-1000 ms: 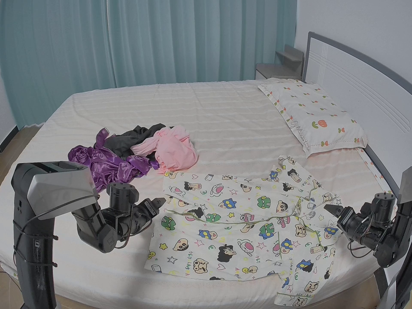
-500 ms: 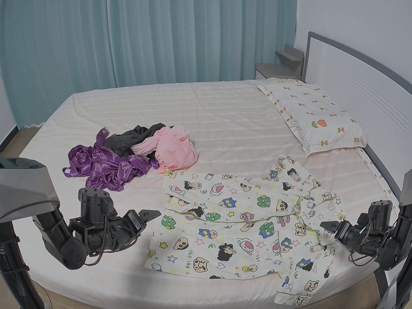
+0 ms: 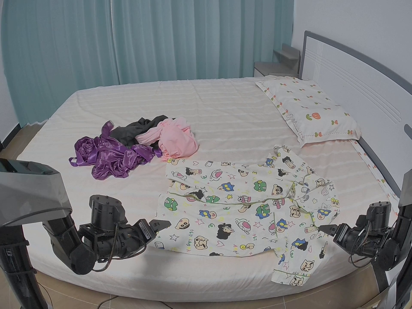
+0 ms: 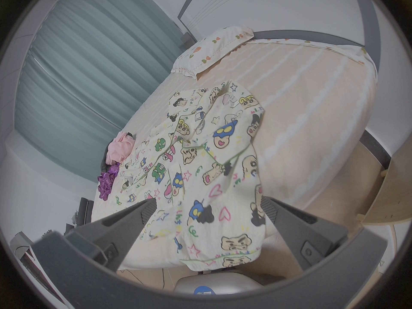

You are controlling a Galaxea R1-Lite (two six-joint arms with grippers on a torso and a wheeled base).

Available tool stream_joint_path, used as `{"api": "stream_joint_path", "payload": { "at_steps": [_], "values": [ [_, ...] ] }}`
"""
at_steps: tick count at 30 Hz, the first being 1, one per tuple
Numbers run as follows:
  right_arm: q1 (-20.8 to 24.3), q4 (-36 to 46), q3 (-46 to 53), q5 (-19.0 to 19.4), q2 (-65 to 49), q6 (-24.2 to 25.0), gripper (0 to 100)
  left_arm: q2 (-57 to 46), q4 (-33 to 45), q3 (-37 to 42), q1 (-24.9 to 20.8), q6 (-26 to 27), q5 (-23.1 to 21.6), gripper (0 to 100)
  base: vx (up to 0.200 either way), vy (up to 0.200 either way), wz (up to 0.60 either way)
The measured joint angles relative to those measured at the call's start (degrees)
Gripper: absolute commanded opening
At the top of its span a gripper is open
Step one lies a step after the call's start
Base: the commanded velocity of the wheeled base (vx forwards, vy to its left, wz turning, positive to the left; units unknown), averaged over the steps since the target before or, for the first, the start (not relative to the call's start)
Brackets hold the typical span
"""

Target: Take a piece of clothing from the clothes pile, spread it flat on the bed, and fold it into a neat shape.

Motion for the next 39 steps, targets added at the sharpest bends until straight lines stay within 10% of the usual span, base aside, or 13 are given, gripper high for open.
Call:
{"api": "stream_joint_path", "payload": {
  "at_steps": [25, 26, 39],
  "values": [
    [1.8, -2.5, 0.0, -2.5, 6.3, -5.2, 100, 10.4, 15.3, -17.8, -2.3, 8.5, 9.0, 100, 0.0, 0.0, 0.0],
    [1.9, -2.5, 0.0, -2.6, 6.5, -5.2, 100, 10.8, 15.4, -18.6, -2.5, 8.7, 9.5, 0, 0.0, 0.0, 0.0],
    [4.3, -9.7, 0.0, -7.7, 16.3, -13.0, 100, 12.7, 17.2, -20.5, -3.4, 9.4, 12.8, 0, 0.0, 0.0, 0.0]
  ]
}}
